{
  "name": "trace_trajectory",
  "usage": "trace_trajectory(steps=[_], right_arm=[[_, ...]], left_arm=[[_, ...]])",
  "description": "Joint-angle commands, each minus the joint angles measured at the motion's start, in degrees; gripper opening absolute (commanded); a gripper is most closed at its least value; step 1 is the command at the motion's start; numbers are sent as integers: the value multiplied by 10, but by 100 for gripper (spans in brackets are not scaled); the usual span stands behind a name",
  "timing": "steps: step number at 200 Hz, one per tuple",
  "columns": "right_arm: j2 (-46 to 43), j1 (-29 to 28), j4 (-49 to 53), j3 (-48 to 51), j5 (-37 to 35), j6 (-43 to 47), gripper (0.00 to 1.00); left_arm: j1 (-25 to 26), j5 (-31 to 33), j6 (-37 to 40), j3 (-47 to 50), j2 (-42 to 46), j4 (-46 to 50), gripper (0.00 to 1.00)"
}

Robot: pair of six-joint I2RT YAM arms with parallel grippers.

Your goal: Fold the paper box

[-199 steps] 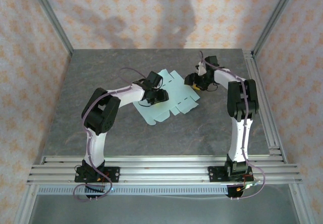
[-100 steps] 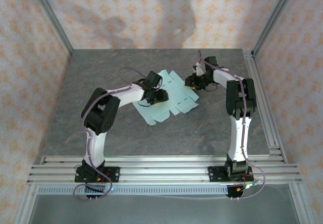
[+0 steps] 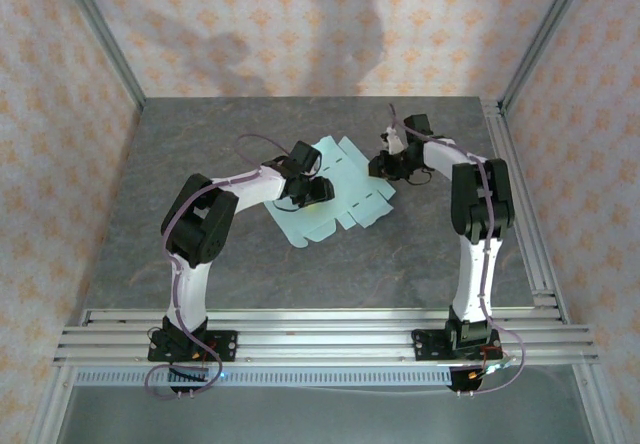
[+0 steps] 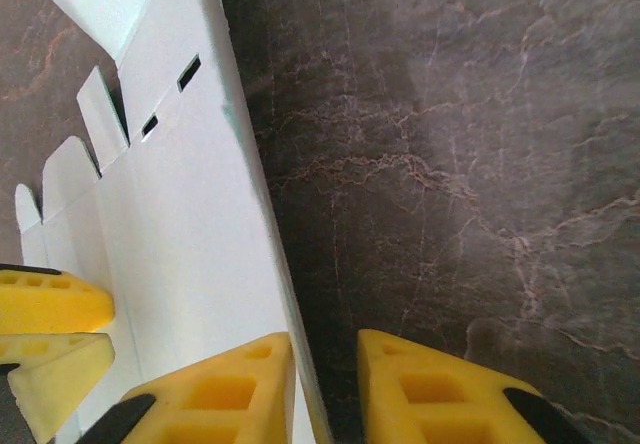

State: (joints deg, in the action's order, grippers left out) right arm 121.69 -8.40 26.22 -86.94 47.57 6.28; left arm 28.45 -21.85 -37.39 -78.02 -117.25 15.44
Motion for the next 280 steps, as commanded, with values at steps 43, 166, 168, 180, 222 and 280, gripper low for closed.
trace_trajectory(steps=[43,166,168,180,222,280], right_arm=[[-55,-13,-5,26,-100,39,10],[-263,-155,-194,314,-350,-143,4],[-267,-157,-198,319,-354,-145,4],[-282,-166,-212,341,-354,-157,4],[-312,-168,-221,380,-336,-161,6],[-294,-168,-212,362,-331,-146,30]], left_arm=[[5,-17,31,37,32,21,48],[10,20,11,62,140,33,50],[11,20,10,62,139,33,50],[11,20,5,65,130,26,50],[11,21,-11,81,105,9,38],[16,41,-5,107,58,-1,35]])
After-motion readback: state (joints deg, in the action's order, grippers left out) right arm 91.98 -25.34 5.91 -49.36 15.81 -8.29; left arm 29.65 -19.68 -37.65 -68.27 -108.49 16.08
